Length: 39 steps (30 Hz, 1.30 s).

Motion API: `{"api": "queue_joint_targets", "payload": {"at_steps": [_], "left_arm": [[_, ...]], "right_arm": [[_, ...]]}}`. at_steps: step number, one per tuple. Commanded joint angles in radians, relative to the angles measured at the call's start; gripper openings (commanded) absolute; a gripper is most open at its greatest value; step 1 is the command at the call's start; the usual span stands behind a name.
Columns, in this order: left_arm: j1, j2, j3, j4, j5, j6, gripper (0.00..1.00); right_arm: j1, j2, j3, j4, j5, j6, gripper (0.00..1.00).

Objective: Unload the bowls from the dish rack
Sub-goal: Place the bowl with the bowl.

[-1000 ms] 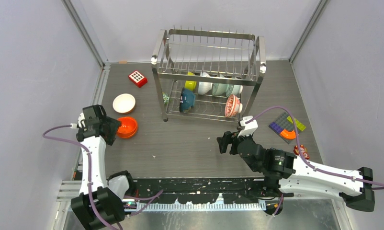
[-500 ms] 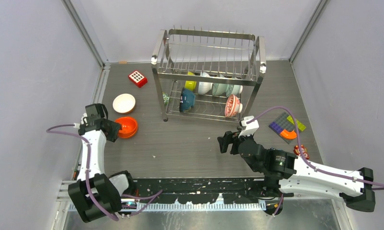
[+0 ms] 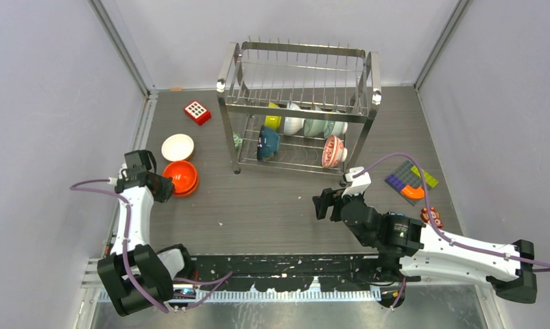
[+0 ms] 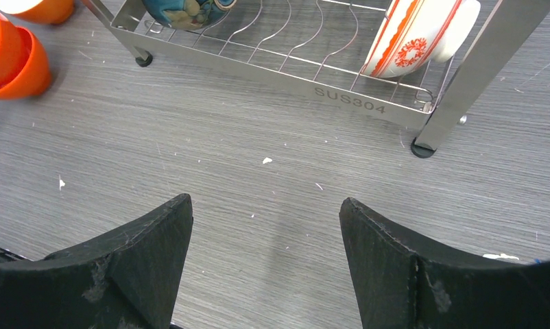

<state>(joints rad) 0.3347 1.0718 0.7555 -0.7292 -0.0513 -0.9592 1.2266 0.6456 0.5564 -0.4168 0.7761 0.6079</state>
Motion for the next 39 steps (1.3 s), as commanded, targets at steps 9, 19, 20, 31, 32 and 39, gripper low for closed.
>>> {"api": "queue_joint_targets", "payload": {"at_steps": [9,19,20,31,32,39], "left_arm": [[0.001,-0.1,-0.009,0.078,0.047,-0.014,0.0],[0.0,-0.157,-0.108,0.153,0.122,-0.111,0.0],[0.001,-0.16,-0.119,0.162,0.121,-0.115,0.0],[0.009,-0.151,-0.146,0.185,0.059,-0.114,0.0],[0.008,-0.147,-0.146,0.188,0.059,-0.115,0.0],[0.009,-0.112,-0.124,0.148,0.004,-0.1,0.0]], "right_arm": [[0.002,-0.021,0.001,0.022,0.043,0.016,0.83],[0.002,-0.031,-0.001,0.019,0.04,0.013,0.83],[0.002,-0.034,-0.001,0.017,0.04,0.014,0.83],[0.002,-0.064,-0.013,-0.003,0.046,0.025,0.83],[0.002,-0.066,-0.014,-0.003,0.046,0.026,0.83],[0.002,-0.069,-0.016,-0.009,0.054,0.025,0.83]]}}
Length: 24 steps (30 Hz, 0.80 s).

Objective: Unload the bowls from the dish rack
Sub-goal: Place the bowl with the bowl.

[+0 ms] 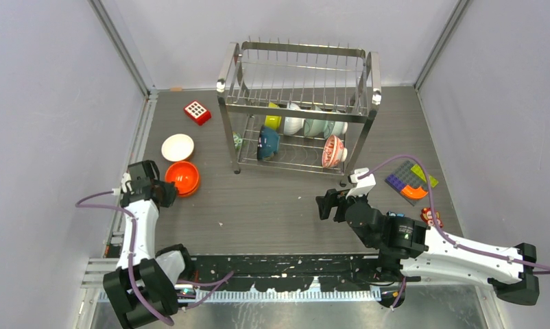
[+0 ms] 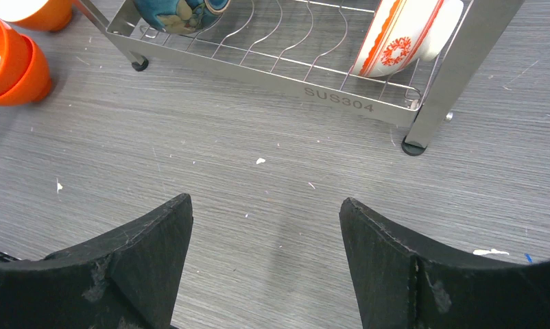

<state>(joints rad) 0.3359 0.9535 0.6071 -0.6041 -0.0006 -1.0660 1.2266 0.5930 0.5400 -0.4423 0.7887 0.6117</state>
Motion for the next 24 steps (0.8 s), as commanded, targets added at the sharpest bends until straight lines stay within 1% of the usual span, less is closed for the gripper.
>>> {"api": "queue_joint_targets", "payload": {"at_steps": [1,11,19,22,24], "left_arm": [[0.006,0.005,0.022,0.018,-0.053,0.01,0.0],[0.007,0.007,0.018,0.007,-0.062,0.015,0.0],[0.008,0.066,0.035,0.013,-0.028,0.029,0.0],[0.008,0.077,0.047,0.004,-0.027,0.035,0.08],[0.007,0.075,0.049,0.002,-0.029,0.04,0.16]], "right_arm": [[0.002,-0.016,0.0,0.017,0.04,0.022,0.83],[0.002,-0.012,0.002,0.017,0.037,0.022,0.83],[0.002,-0.018,-0.002,0.013,0.04,0.03,0.83],[0.002,-0.019,-0.003,0.011,0.044,0.03,0.83],[0.002,-0.019,-0.005,0.013,0.043,0.031,0.83]]}}
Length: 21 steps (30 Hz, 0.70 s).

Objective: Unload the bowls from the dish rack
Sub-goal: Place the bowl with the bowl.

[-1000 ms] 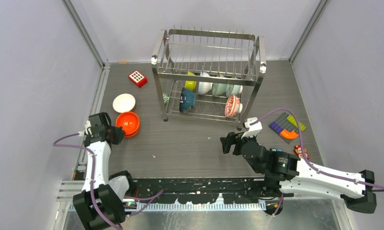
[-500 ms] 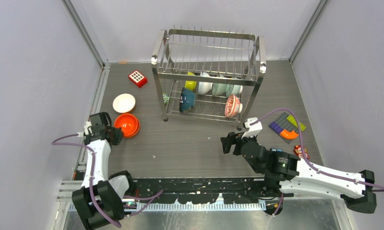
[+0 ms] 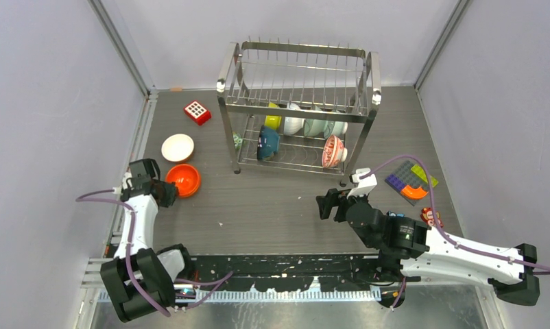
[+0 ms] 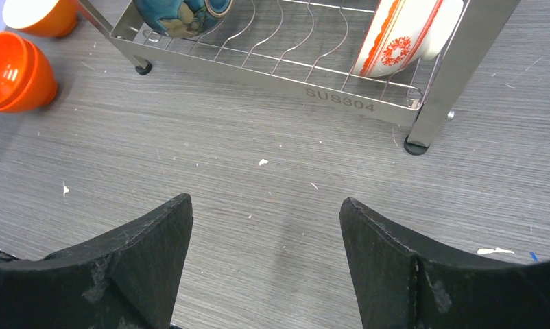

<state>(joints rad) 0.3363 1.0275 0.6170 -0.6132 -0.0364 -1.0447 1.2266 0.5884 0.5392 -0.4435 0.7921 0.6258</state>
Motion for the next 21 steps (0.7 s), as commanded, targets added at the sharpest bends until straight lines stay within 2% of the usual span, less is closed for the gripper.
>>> {"api": "queue_joint_targets", "payload": {"at_steps": [1,14,17,21], "left_arm": [[0.007,-0.001,0.041,0.011,0.005,0.019,0.19],[0.0,-0.115,0.169,-0.102,0.032,0.091,0.56],[-0.06,-0.165,0.217,-0.13,0.009,0.147,0.62],[-0.233,-0.254,0.25,-0.147,-0.091,0.21,0.63]], "right_arm": [[0.002,-0.013,-0.005,0.016,0.04,0.017,0.83],[0.002,0.009,0.018,0.036,0.036,-0.003,0.83],[0.002,0.016,0.041,0.032,0.034,-0.016,0.83],[0.001,0.023,0.08,0.013,0.04,-0.039,0.83]]}}
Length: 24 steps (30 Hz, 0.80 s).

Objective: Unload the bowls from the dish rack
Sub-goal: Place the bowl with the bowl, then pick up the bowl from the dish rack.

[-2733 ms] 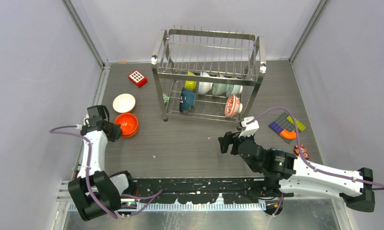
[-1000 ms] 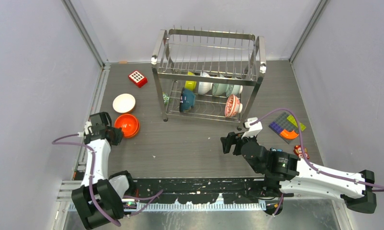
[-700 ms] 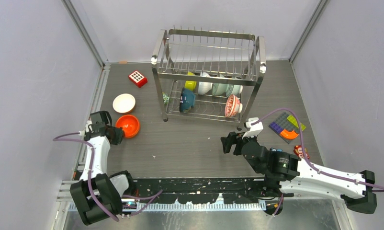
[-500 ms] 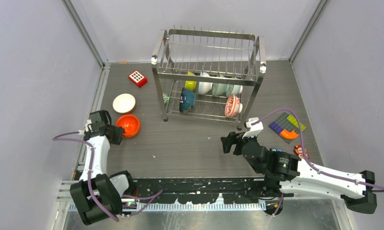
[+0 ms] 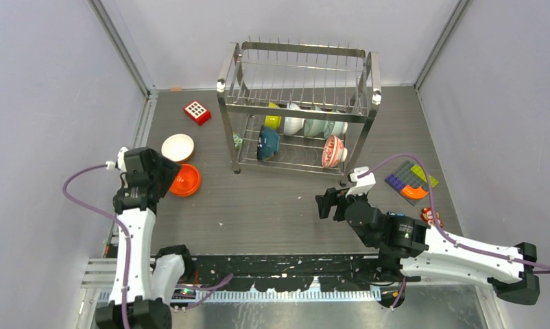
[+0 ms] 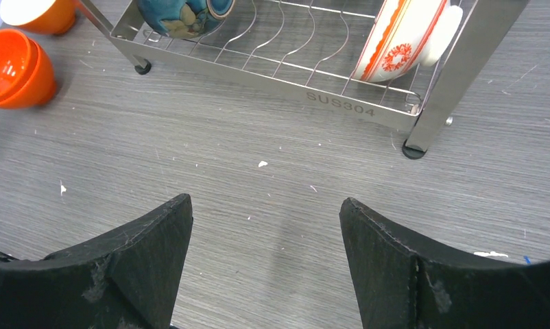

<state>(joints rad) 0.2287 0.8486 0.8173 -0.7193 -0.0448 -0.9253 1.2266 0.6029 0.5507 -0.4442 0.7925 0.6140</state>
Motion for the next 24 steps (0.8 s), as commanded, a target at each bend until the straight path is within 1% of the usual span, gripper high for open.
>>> {"api": "queue_joint_targets", "payload": {"at_steps": [1,2,5,9,14,18,21,24], "left_arm": [[-0.182,-0.098,0.052,-0.042,-0.115,0.101,0.63],[-0.249,-0.117,0.053,-0.047,-0.15,0.107,0.63],[-0.405,-0.164,0.051,-0.055,-0.238,0.13,0.63],[-0.563,-0.176,0.047,-0.056,-0.299,0.172,0.63],[-0.772,-0.142,0.028,-0.008,-0.379,0.231,0.64],[-0.967,-0.072,0.033,0.06,-0.44,0.277,0.64],[-1.065,-0.019,0.044,0.112,-0.453,0.323,0.64],[-1.091,0.003,0.042,0.178,-0.392,0.362,0.66]], "right_arm": [[0.002,0.011,0.078,0.01,0.046,-0.033,0.83],[0.002,0.014,0.086,0.007,0.054,-0.037,0.83],[0.002,0.029,0.106,-0.005,0.079,-0.042,0.83],[0.001,0.064,0.132,-0.009,0.069,-0.026,0.83],[-0.012,0.167,0.173,0.013,0.039,0.046,0.84],[-0.016,0.214,0.17,0.051,0.059,0.144,0.84],[-0.048,0.219,0.16,0.063,0.079,0.203,0.84],[-0.11,0.225,0.161,0.035,0.077,0.26,0.84]]}}
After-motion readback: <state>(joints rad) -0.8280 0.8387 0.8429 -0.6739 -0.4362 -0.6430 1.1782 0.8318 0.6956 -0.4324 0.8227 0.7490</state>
